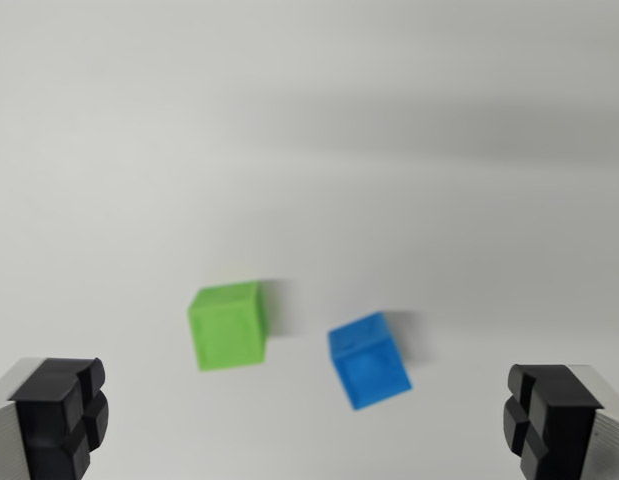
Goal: Stack cube
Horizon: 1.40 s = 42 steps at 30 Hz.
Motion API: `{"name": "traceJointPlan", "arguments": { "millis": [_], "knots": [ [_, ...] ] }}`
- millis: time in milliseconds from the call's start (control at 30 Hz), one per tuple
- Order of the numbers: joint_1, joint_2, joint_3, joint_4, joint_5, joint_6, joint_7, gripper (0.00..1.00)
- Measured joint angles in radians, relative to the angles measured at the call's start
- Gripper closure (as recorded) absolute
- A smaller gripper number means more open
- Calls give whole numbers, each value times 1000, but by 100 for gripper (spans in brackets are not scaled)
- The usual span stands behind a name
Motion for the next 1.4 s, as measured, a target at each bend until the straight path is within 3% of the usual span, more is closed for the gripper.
{"name": "traceJointPlan", "arguments": {
  "millis": [700,1400],
  "knots": [
    [5,-10,9,-142,3,119,-16,0],
    [16,7,20,-303,11,282,-39,0]
  ]
}}
